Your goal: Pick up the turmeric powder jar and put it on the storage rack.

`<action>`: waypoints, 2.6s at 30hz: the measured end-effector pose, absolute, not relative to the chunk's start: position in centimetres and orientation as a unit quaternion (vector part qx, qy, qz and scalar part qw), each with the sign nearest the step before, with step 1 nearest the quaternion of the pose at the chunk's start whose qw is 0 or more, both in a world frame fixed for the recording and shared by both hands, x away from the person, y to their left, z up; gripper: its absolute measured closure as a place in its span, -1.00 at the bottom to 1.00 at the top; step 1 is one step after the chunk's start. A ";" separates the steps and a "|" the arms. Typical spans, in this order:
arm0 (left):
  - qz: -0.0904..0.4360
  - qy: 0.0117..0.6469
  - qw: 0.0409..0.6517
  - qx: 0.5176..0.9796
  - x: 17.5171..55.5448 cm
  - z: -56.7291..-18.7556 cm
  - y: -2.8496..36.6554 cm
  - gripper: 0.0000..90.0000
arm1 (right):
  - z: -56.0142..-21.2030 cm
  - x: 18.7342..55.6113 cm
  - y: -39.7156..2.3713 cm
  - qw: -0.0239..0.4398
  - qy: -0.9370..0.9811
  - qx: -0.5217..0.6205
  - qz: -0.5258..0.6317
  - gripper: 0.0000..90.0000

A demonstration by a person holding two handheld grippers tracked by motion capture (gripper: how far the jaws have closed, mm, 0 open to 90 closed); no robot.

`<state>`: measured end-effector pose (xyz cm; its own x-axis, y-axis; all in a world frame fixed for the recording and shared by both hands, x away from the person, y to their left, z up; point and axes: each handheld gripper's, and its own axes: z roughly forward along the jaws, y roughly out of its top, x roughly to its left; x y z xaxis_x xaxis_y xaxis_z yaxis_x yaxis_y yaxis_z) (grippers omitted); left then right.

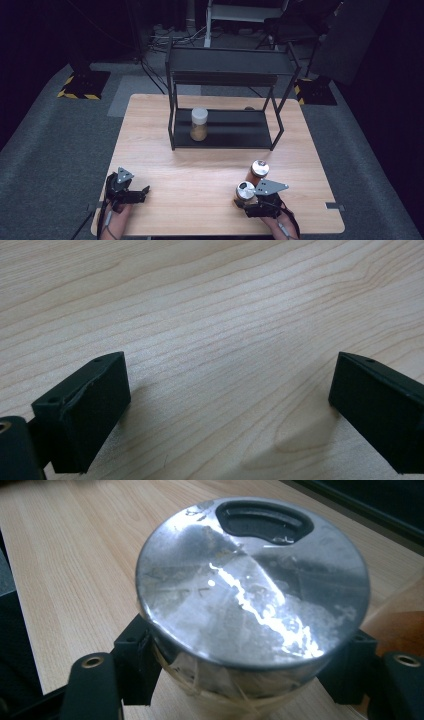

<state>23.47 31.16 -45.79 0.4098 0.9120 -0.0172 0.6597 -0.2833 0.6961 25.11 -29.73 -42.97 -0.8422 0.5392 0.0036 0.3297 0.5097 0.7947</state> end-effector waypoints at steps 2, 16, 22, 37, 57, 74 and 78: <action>0.197 0.506 0.320 0.776 23.5 -45.8 31.2 -0.93 | -42.6 25.1 -29.8 0.125 0.858 0.252 0.429 -0.32; 0.197 0.507 0.320 0.776 23.5 -45.8 31.2 -0.93 | -36.3 27.6 -29.3 0.145 0.856 0.248 0.429 -0.32; 0.197 0.506 0.320 0.776 23.5 -45.8 31.2 -0.93 | -34.0 30.4 -28.6 0.149 0.854 0.256 0.427 -0.32; 0.196 0.505 0.320 0.777 23.5 -45.8 31.2 -0.94 | -31.6 39.6 -25.4 0.159 0.855 0.290 0.400 -0.32; 0.196 0.505 0.320 0.777 23.5 -45.8 31.2 -0.94 | -35.4 49.2 -22.2 0.148 0.862 0.340 0.347 -0.32; 0.196 0.505 0.320 0.777 23.5 -45.8 31.2 -0.95 | -36.6 51.2 -21.5 0.121 0.876 0.346 0.313 -0.32; 0.196 0.505 0.320 0.777 23.5 -45.8 31.2 -0.95 | -36.6 51.3 -21.6 0.118 0.877 0.349 0.309 -0.32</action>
